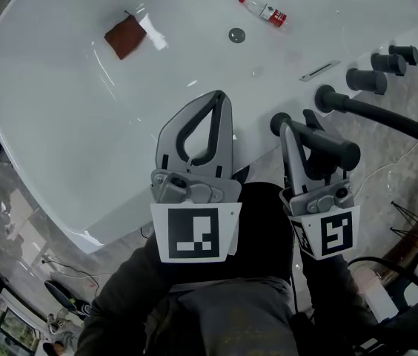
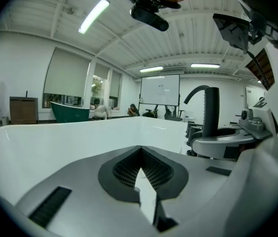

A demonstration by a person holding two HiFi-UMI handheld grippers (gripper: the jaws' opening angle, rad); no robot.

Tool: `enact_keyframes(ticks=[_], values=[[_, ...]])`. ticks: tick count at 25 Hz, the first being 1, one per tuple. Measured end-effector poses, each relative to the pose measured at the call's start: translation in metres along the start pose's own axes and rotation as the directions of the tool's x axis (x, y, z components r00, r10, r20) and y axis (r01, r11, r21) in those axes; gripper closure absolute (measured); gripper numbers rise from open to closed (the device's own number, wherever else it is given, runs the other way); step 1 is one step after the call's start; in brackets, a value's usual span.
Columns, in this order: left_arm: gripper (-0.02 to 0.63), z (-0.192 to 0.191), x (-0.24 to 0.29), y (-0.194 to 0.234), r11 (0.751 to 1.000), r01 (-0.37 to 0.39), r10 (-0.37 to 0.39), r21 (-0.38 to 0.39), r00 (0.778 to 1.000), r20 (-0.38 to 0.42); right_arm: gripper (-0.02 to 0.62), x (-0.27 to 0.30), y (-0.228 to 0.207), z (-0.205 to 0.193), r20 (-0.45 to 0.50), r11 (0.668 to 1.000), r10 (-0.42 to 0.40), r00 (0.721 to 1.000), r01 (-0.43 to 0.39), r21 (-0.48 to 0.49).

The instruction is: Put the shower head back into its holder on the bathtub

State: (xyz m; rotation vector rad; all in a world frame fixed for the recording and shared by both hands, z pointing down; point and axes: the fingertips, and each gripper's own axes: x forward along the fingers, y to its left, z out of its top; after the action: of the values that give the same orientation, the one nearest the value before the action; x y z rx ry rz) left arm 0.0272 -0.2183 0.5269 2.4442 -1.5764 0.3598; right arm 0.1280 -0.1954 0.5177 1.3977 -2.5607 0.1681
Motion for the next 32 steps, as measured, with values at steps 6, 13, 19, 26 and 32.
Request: enact_keyframes(ticks=[6, 13, 19, 26, 32], values=[[0.604, 0.001, -0.006, -0.004, 1.000, 0.008, -0.008, 0.023, 1.000, -0.026, 0.405, 0.000, 0.004, -0.001, 0.016, 0.998, 0.032, 0.999, -0.033, 0.052], [0.604, 0.000, -0.010, -0.007, 1.000, 0.001, -0.001, 0.020, 0.999, -0.035, 0.373, -0.004, 0.002, -0.010, 0.010, 0.998, 0.025, 1.000, -0.026, 0.054], [0.604, 0.002, -0.009, -0.012, 1.000, 0.003, -0.003, 0.015, 1.000, -0.025, 0.373, -0.006, 0.001, -0.009, 0.017, 0.998, 0.030, 0.999, -0.031, 0.051], [0.604, 0.001, -0.011, -0.007, 1.000, -0.003, 0.003, 0.018, 1.000, -0.029, 0.371, -0.004, 0.005, -0.009, 0.020, 0.998, 0.039, 0.999, -0.040, 0.055], [0.604, -0.001, -0.015, -0.004, 1.000, -0.003, 0.003, -0.001, 0.999, -0.038, 0.371, -0.002, 0.009, -0.006, 0.034, 0.998, 0.033, 0.999, -0.035, 0.051]])
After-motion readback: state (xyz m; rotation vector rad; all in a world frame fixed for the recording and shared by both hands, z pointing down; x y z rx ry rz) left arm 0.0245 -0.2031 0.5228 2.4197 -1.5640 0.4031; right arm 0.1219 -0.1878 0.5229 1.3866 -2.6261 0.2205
